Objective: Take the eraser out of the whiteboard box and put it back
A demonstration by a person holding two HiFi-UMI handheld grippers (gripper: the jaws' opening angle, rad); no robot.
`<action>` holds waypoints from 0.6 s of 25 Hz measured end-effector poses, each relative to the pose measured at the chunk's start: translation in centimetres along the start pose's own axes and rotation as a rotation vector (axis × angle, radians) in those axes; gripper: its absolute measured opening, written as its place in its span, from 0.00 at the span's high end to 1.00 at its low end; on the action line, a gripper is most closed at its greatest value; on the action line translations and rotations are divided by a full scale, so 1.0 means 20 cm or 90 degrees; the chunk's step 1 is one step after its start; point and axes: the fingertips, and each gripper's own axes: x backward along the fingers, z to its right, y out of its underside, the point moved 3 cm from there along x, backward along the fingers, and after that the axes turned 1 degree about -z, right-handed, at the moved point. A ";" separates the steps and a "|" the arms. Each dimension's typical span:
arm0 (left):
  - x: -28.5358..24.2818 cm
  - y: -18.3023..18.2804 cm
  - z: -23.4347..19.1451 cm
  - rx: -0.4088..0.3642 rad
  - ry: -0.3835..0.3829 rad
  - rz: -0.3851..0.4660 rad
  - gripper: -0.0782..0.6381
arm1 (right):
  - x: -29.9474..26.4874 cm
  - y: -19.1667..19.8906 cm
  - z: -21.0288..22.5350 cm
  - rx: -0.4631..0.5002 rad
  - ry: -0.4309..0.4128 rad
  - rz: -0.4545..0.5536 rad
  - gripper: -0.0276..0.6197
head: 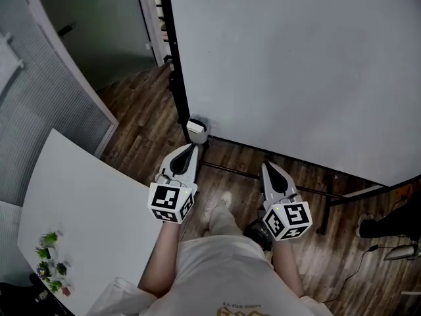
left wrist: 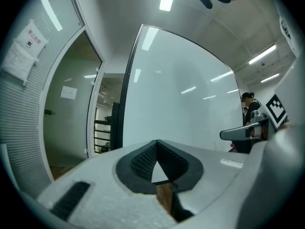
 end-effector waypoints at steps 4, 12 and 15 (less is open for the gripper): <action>0.01 0.01 -0.01 -0.014 -0.006 -0.012 0.89 | 0.00 0.00 -0.01 0.004 0.001 -0.002 0.94; 0.03 -0.01 -0.01 -0.009 0.000 -0.004 0.89 | 0.01 -0.02 0.01 0.000 0.005 0.001 0.94; 0.04 0.00 -0.02 -0.009 0.000 -0.005 0.89 | 0.02 -0.02 0.01 0.001 0.005 0.001 0.94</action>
